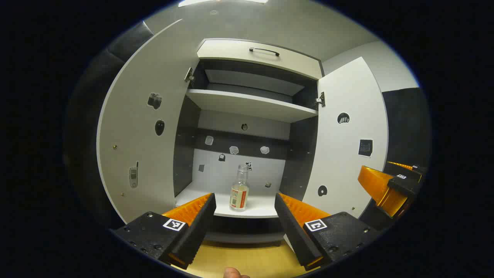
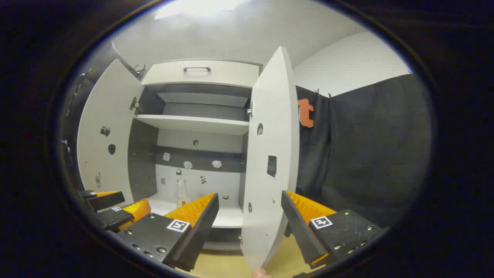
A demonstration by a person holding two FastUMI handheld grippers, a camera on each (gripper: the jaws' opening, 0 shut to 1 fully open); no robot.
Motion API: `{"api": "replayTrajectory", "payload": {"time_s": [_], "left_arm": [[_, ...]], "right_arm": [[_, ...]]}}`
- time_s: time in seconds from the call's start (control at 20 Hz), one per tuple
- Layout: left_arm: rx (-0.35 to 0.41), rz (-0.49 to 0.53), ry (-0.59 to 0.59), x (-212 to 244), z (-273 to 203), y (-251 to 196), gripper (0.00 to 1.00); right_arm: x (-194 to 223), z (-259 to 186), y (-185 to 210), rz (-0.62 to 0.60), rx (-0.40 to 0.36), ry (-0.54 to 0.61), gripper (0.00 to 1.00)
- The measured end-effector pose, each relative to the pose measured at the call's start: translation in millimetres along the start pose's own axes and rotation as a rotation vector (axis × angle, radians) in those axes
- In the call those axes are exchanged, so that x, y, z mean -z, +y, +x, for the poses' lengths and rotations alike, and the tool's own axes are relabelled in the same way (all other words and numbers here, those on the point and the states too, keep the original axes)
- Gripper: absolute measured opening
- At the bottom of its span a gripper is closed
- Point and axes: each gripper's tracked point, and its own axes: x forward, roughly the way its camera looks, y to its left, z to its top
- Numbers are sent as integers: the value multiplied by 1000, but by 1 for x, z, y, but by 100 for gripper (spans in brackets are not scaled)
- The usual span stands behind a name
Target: Grasp the bottle in the cabinet with the left hand and place it on the coaster, then close the right door with the right hand and the left door with the left hand.
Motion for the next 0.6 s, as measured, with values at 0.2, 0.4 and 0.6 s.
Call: {"api": "replayTrajectory", "payload": {"time_s": [0.2, 0.4, 0.6], "left_arm": [[-29, 23, -21, -10, -3, 16, 96], [-75, 27, -32, -15, -4, 33, 96], [-119, 37, -43, -18, -8, 47, 96]], "right_arm": [[-8, 13, 33, 38, -79, -12, 98], [-6, 30, 63, 63, -155, -8, 98], [4, 46, 87, 66, -213, 1, 98]]}}
